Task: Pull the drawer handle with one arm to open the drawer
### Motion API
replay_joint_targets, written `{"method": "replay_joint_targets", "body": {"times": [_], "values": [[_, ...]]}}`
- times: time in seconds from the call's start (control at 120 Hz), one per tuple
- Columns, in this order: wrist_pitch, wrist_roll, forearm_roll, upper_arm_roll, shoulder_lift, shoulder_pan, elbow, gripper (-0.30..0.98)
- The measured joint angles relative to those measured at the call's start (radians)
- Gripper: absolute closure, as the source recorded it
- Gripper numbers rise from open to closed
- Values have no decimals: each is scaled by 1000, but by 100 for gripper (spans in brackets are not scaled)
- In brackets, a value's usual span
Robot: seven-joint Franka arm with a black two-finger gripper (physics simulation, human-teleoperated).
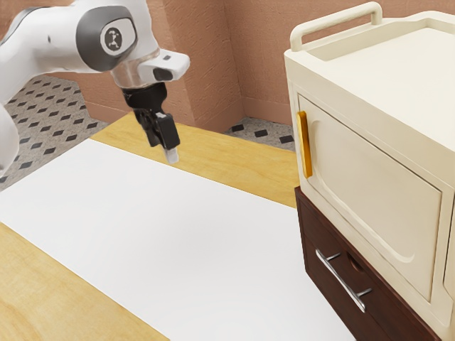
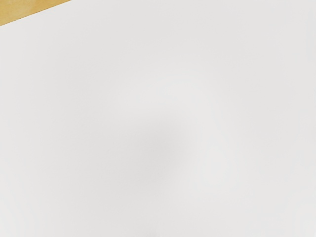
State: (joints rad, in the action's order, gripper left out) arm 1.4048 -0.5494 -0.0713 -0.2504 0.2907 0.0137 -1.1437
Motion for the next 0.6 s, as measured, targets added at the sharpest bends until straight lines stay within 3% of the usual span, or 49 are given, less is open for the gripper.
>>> {"method": "replay_joint_targets", "body": {"times": [0.208,0.333,0.392,0.433,0.6], "values": [[-18,55,-45,-6,-4,-21,-5,0],[-95,224,-29,5,-238,49,-42,0],[-63,339,-6,12,-444,172,-325,0],[-33,428,25,44,-542,204,-454,0],[-38,802,116,176,-638,232,-538,0]]}}
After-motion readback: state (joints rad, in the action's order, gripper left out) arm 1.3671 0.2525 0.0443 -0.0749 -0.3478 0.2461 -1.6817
